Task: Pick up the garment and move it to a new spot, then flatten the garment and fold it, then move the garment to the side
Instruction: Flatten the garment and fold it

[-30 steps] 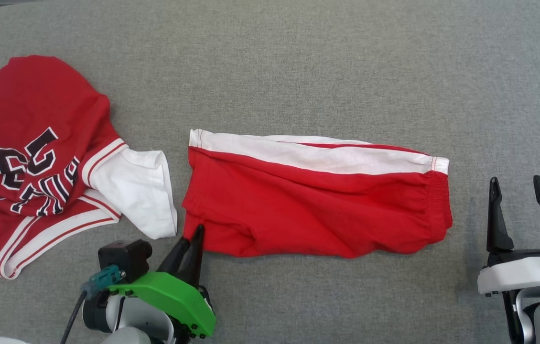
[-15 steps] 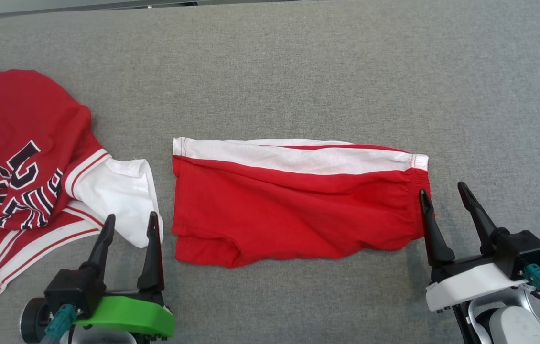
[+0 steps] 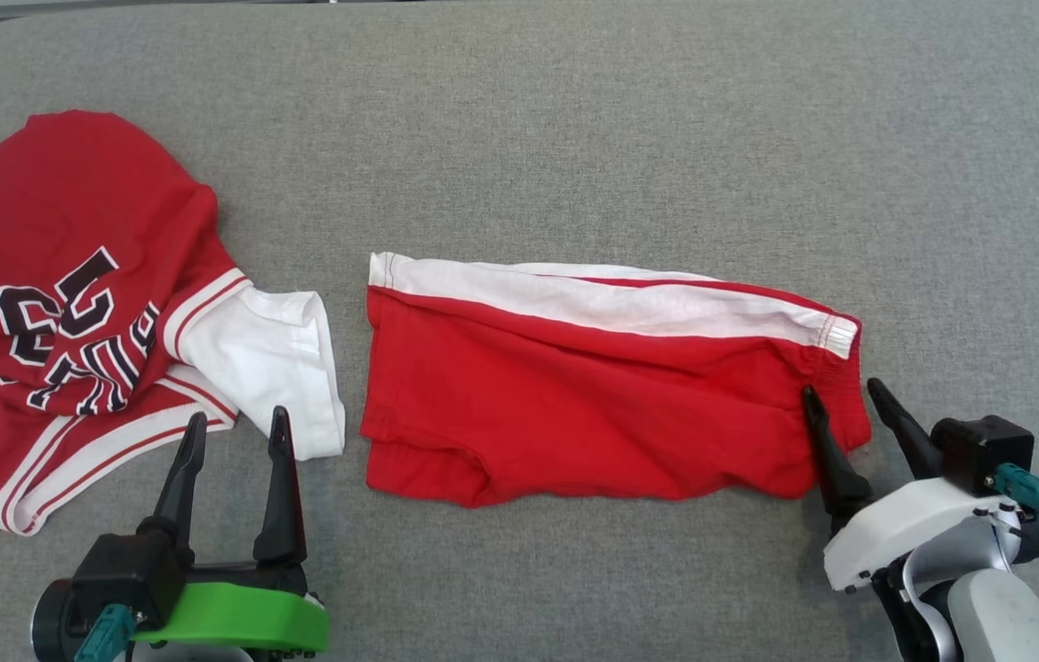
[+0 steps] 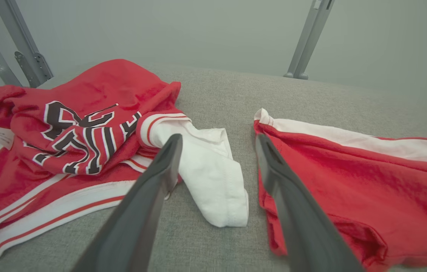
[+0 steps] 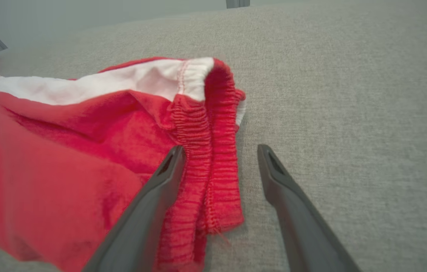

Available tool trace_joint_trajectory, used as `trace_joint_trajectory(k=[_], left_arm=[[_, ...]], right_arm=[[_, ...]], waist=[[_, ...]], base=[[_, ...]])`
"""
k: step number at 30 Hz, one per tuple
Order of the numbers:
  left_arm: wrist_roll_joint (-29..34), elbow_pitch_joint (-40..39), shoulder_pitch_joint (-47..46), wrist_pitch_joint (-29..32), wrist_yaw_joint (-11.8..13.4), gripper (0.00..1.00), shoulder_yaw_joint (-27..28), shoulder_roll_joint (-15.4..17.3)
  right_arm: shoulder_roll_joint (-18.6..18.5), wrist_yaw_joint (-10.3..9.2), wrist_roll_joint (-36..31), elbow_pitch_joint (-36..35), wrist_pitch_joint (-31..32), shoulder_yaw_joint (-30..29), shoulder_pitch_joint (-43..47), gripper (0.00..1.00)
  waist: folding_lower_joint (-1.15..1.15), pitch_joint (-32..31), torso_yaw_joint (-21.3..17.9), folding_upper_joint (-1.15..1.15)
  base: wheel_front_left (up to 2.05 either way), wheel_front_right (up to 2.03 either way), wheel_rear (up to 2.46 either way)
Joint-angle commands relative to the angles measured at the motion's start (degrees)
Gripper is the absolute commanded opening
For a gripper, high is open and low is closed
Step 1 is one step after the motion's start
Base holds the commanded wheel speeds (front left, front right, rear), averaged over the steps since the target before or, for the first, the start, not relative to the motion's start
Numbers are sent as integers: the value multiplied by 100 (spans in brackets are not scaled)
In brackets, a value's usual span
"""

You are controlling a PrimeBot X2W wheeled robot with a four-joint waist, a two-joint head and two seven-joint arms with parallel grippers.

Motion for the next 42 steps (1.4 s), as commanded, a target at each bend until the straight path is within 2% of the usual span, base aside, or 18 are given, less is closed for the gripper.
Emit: trace_joint_trajectory(k=[1, 6, 12, 13, 14, 15, 16, 19, 20, 24, 30, 34, 37, 42], left_arm=[[84, 27, 87, -19, -66, 100, 68, -47], [202, 132, 165, -19, -322, 100, 255, -213], [231, 340, 245, -19, -711, 100, 486, -401], [244, 390, 260, -19, -790, 100, 510, -427], [266, 435, 269, -19, -866, 100, 538, -457], [295, 472, 265, -20, -949, 100, 579, -482], [294, 525, 269, -19, -1042, 100, 609, -506], [377, 665, 288, -18, -1312, 100, 747, -551], [453, 748, 312, -13, -1499, 100, 844, -581], [609, 897, 335, -12, -1913, 100, 1084, -626], [888, 1234, 397, -12, -2465, 100, 1522, -721], [1029, 1372, 429, -12, -2652, 100, 1730, -794], [1164, 1492, 428, -13, -2778, 100, 1918, -866], [1286, 1579, 439, -12, -2909, 100, 2126, -1033]], right_arm=[[-28, -2, 198, 90, 76, 42, -108, 100], [-142, -2, 1029, 389, 506, 239, -311, 100], [-261, -1, 2427, 595, 1339, 390, -542, 100], [-299, -1, 2648, 631, 1446, 376, -578, 86], [-290, -2, 2863, 668, 1535, 367, -617, 58], [-299, -1, 3028, 708, 1595, 334, -658, 18], [-307, -1, 3210, 729, 1646, 311, -692, 0], [-353, -1, 3747, 790, 1761, 156, -763, 0], [-463, -1, 4060, 821, 1868, 26, -781, 0], [-811, -1, 4522, 922, 2134, -345, -784, 0], [-1602, 0, 4579, 1318, 2462, -1039, -685, 0], [-1895, 0, 4523, 1435, 2663, -1342, -710, 0], [-1888, 1, 4656, 1232, 2828, -1561, -876, 0], [-1523, 0, 4745, 360, 3241, -1508, -825, 0]], waist=[[0, 7, 26, 13], [0, -59, 90, 13], [0, -172, 161, 13], [0, -191, 175, 13], [0, -218, 189, 13], [0, -237, 198, 13], [0, -263, 208, 13], [0, -343, 199, 13], [0, -384, 158, 13], [0, -452, 65, 13], [0, -503, -22, 13], [0, -511, -55, 13], [0, -516, -65, 13], [0, -543, -72, 13]], base=[[0, 0, 0], [0, 0, 0], [0, 0, 0], [0, 0, 0], [0, 0, 0], [0, 0, 0], [0, 0, 0], [0, 0, 0], [0, 0, 0], [0, 0, 0], [0, 0, 0], [0, 0, 0], [0, 0, 0], [0, 0, 0]])
